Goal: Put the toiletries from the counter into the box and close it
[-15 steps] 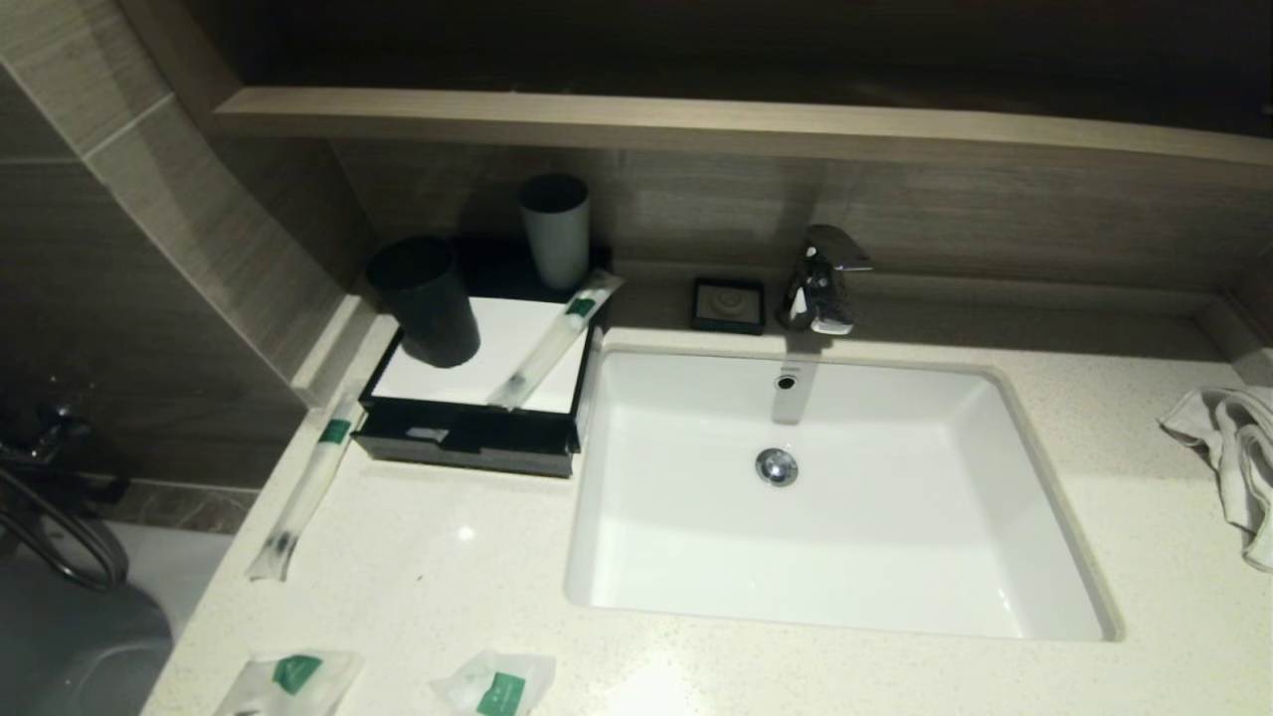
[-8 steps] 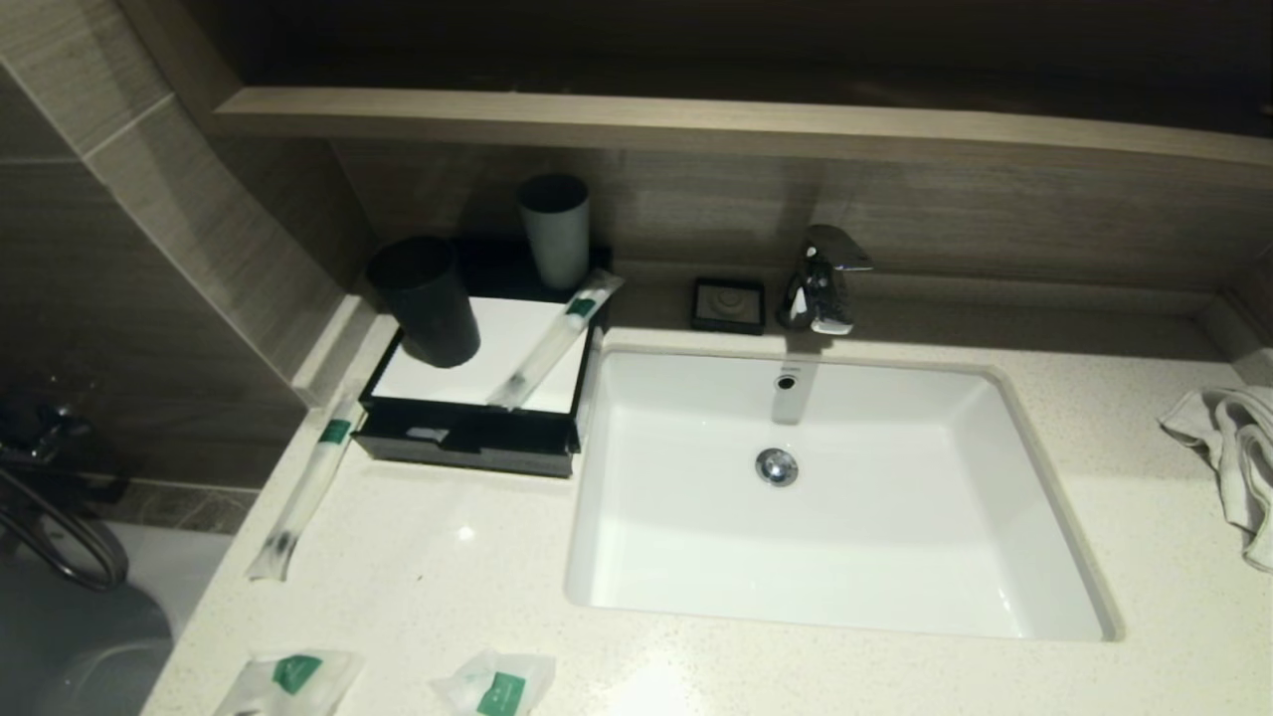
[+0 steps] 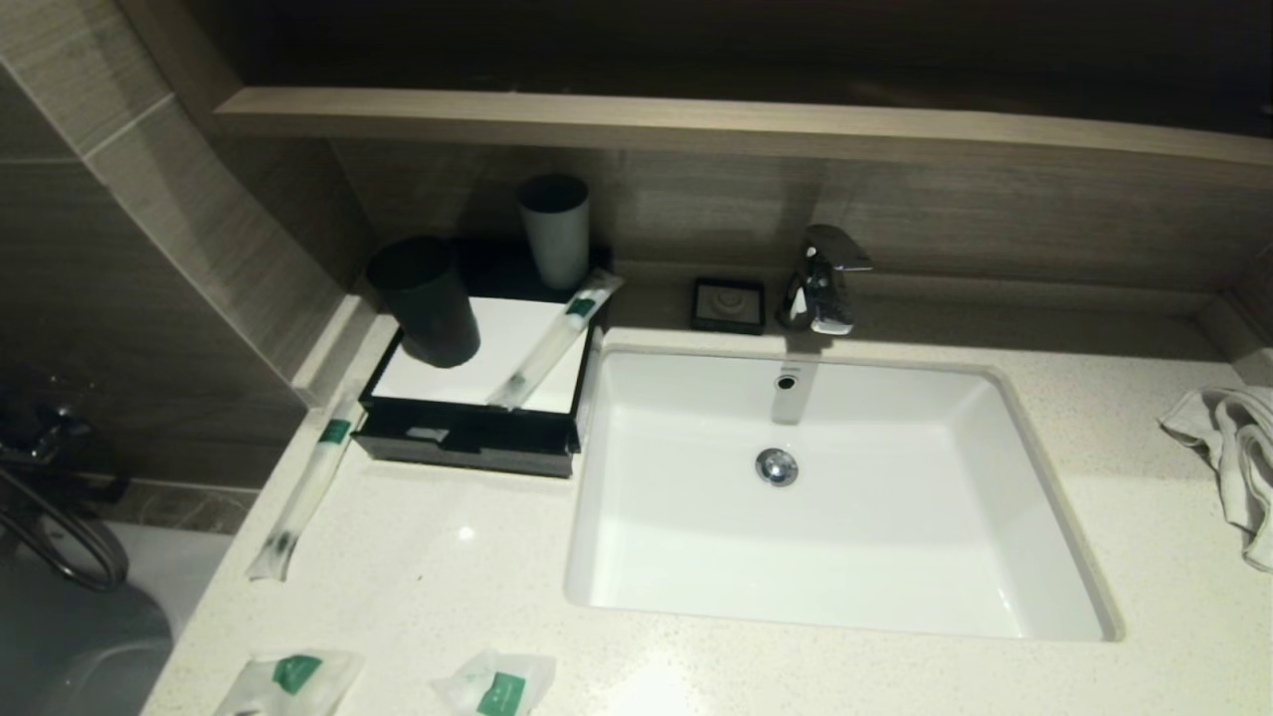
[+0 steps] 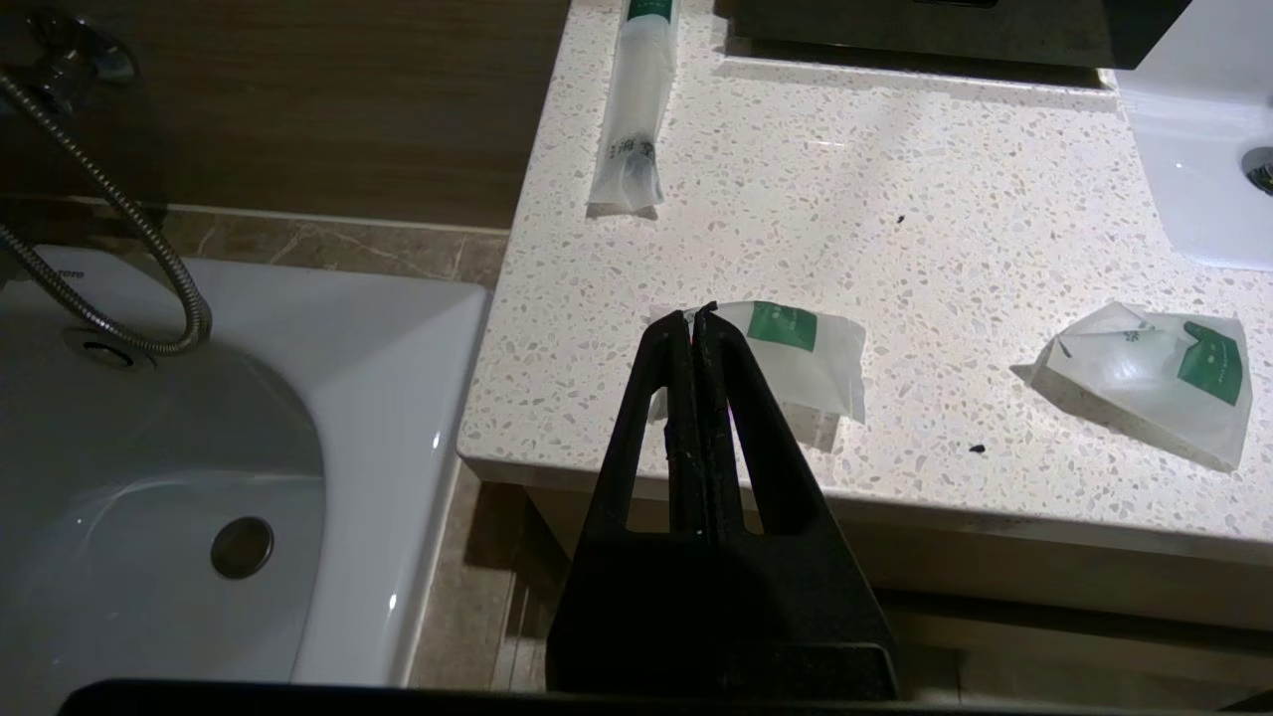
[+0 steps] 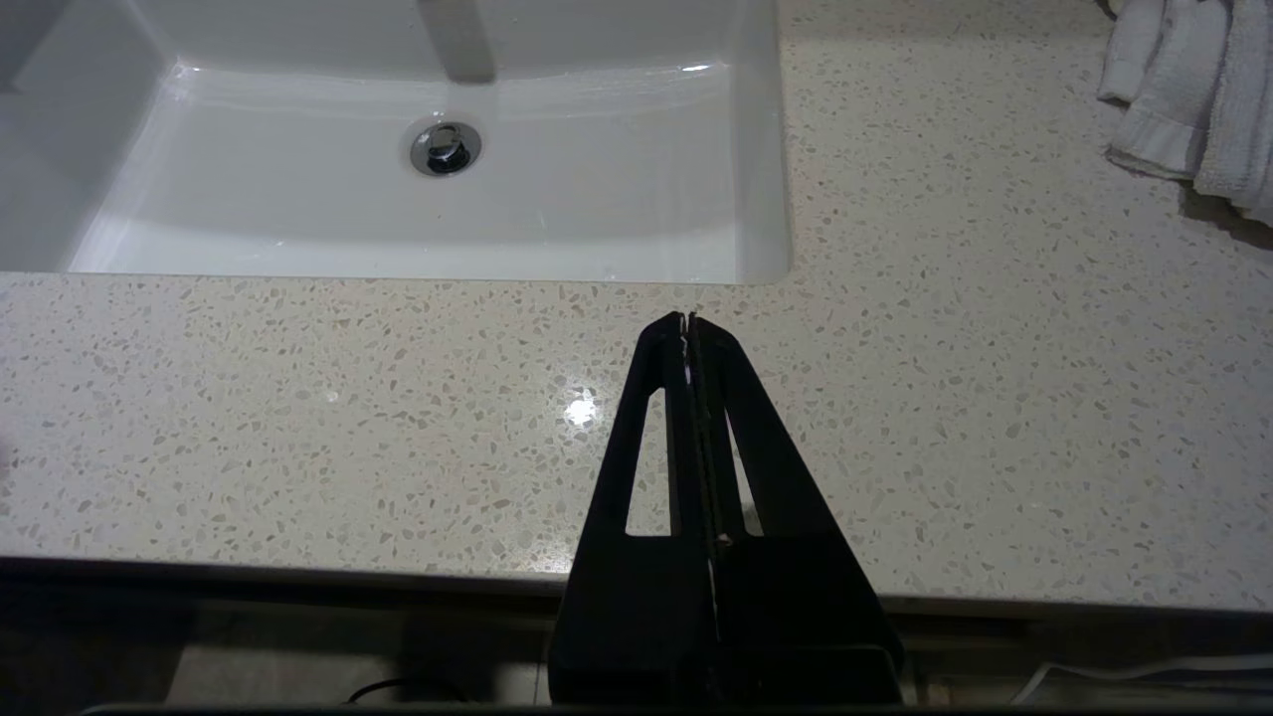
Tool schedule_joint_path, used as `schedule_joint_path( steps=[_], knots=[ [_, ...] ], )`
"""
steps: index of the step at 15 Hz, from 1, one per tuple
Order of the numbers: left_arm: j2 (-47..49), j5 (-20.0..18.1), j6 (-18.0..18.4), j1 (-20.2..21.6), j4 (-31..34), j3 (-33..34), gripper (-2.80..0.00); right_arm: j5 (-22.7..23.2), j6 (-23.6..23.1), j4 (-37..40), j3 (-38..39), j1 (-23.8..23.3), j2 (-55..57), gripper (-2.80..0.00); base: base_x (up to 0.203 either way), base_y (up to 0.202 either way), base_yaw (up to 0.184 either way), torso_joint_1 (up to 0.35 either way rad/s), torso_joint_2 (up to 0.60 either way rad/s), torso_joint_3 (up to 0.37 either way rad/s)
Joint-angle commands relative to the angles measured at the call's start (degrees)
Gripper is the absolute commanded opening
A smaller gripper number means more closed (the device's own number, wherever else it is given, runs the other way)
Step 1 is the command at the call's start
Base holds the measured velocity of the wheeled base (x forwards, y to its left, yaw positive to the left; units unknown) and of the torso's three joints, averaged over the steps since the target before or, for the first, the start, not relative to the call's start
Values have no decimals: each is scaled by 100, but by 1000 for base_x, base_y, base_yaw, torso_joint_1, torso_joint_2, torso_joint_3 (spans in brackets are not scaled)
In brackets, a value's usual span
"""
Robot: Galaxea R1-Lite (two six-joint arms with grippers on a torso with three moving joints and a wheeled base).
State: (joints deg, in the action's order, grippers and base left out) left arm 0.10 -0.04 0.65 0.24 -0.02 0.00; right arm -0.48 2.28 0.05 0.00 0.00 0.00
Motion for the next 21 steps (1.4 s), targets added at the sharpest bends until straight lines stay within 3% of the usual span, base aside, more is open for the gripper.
schedule_joint_path(
  steps=[1, 13, 19, 21],
  knots=[
    [8, 4, -21, 2, -6, 9, -280, -3, 1, -4, 0, 0, 0, -280, 0, 0, 0, 0, 0, 0],
    [8, 21, 13, 2, -62, -52, -280, -4, 1, 3, 0, 0, 0, -280, 0, 0, 0, 0, 0, 0],
    [8, -23, 32, 2, -26, -810, -280, 4, 1, 4, 0, 0, 0, -280, 0, 0, 0, 0, 0, 0],
    [8, -52, 38, 2, 290, -1316, -280, 4, 1, -5, 0, 0, 8, -280, 0, 0, 0, 0, 0, 0]
  ],
)
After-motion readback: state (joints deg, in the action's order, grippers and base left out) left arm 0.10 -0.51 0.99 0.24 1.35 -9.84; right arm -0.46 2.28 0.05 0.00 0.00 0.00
